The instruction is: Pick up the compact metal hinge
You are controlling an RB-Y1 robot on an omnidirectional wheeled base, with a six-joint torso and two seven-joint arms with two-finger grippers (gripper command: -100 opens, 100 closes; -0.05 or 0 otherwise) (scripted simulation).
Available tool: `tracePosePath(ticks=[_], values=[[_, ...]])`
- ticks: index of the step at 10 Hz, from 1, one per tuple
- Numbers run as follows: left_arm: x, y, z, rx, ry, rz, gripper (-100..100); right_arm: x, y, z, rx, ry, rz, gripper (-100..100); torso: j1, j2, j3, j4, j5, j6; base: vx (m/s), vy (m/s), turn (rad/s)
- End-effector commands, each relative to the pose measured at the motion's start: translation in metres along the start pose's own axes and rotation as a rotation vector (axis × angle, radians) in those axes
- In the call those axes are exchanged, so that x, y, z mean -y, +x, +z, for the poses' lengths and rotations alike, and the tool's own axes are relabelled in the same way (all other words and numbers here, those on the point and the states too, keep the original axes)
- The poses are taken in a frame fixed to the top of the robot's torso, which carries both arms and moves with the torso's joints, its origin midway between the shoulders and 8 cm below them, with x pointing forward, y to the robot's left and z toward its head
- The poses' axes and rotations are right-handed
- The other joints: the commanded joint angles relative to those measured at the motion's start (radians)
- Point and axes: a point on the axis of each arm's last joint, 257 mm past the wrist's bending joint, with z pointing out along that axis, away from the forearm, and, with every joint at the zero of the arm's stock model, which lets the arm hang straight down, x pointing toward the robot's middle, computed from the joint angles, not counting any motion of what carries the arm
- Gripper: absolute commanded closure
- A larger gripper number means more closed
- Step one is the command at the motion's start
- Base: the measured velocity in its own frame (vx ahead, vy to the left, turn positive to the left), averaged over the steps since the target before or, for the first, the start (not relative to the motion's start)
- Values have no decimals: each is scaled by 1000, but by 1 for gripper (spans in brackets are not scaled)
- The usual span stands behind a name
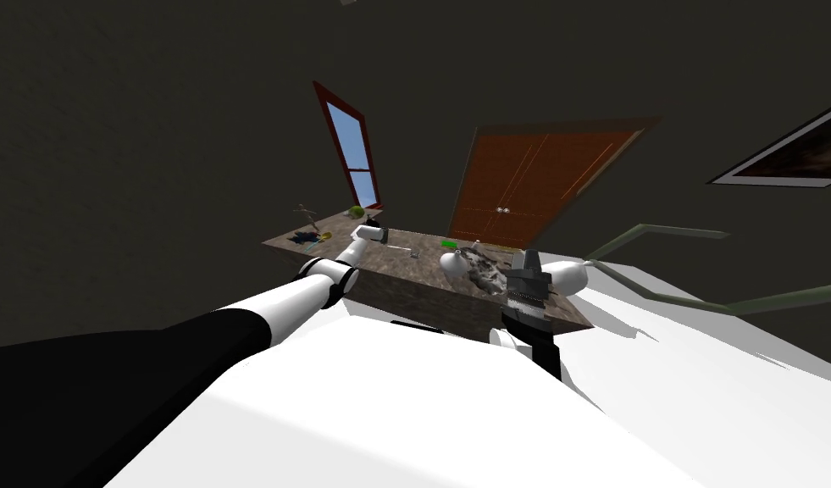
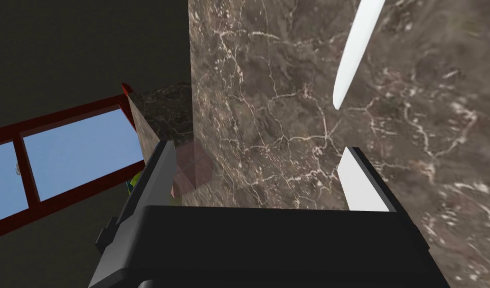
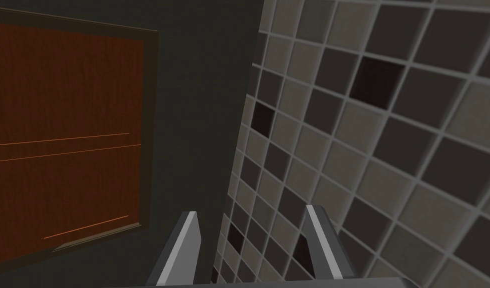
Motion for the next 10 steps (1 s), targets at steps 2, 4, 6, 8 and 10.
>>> tracePosePath(ticks=[2, 4, 6, 8, 10], values=[[-21, 7, 6, -2, -90, -8, -100, 0, 0, 0, 0, 0, 0, 0, -1, 0, 0, 0, 0, 1, 6, -34, -43], [-30, 16, 7, -11, -145, -9, -100, 0, 0, 0, 0, 0, 0, 0, -1, 0, 0, 0, 0, 1, 15, -43, -50], [-42, 24, 7, -19, -205, -10, -100, 0, 0, 0, 0, 0, 0, 0, 1, 0, 0, 0, 0, 0, 4, -22, -29], [-49, 35, 6, -30, -251, -6, -100, 0, 0, 0, 0, 0, 0, 0, 0, 0, 0, 0, 0, 0, 8, -34, -49], [-74, 39, 6, -30, -334, -11, -100, 0, 0, 0, 0, 0, 0, 0, -1, 0, 0, 0, 0, 0, 13, -39, -45]])
